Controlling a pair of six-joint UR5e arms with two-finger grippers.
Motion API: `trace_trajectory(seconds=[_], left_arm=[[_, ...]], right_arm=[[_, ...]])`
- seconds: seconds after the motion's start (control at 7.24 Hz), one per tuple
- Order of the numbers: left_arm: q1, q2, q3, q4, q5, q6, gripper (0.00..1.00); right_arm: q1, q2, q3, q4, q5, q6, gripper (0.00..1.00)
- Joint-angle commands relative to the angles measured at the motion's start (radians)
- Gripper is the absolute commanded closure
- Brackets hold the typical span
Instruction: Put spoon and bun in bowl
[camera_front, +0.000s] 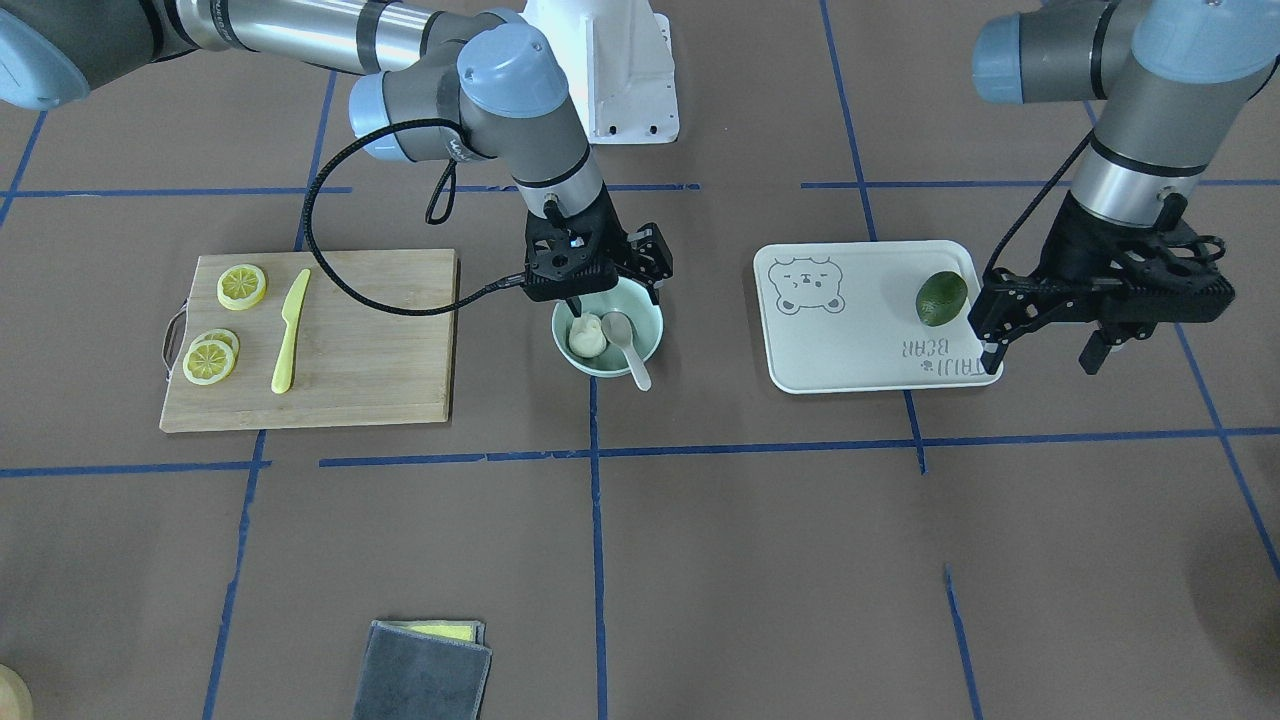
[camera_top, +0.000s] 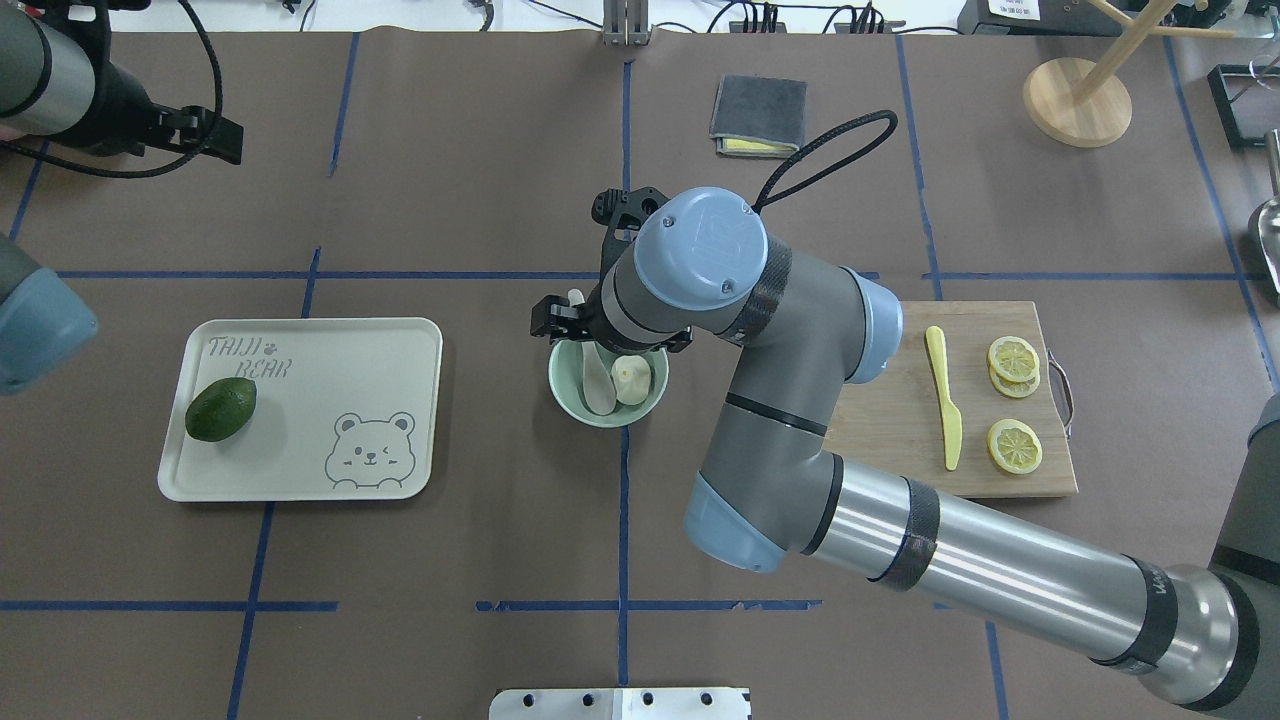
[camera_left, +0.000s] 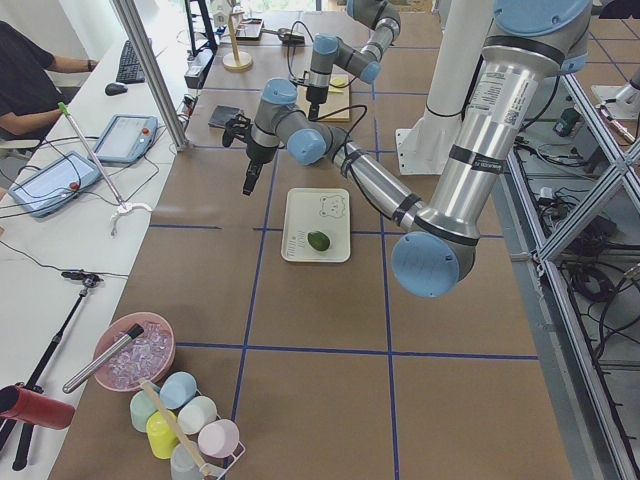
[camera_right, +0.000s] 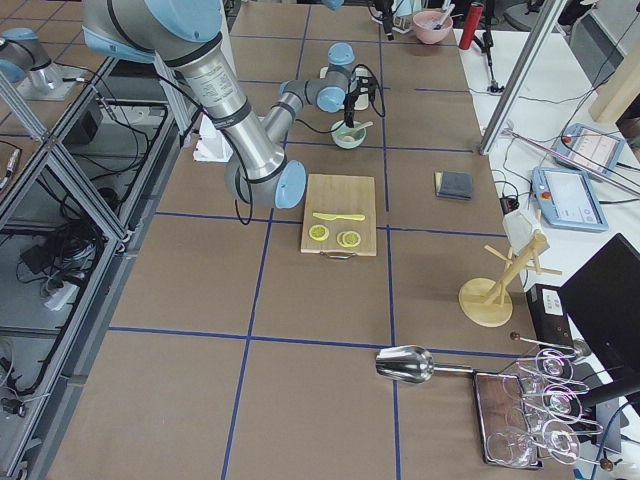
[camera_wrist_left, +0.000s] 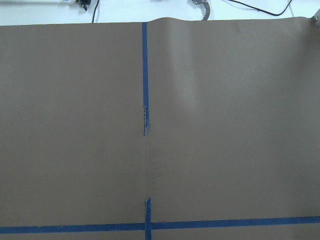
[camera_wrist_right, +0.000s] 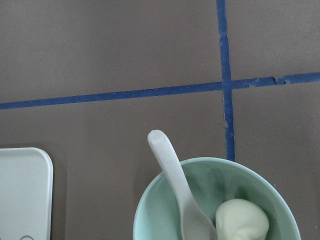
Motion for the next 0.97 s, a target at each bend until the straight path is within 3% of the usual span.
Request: trace_trajectory(seconds=[0.0, 0.28, 0.55, 0.83], left_arm=[[-0.129, 0.051, 0.029, 0.005, -0.121, 0.202, 0.00], [-0.212, 0.111, 0.058, 0.008, -0.176, 0.345, 0.00], [-0.284, 0.186, 0.078, 0.010, -0.222, 0.492, 0.00], [-0.355, 0.197, 0.128, 0.050, -0.278, 0.610, 0.00]], right_arm=[[0.000, -0.006, 0.008, -0.003, 0.000, -0.002, 0.00], [0.032, -0.015, 0.039, -0.073, 0.015, -0.022, 0.00], [0.084, -0.059, 0.233, -0.364, 0.018, -0.216, 0.00], [0.269, -0.239, 0.404, -0.423, 0.206, -0.389, 0.00]])
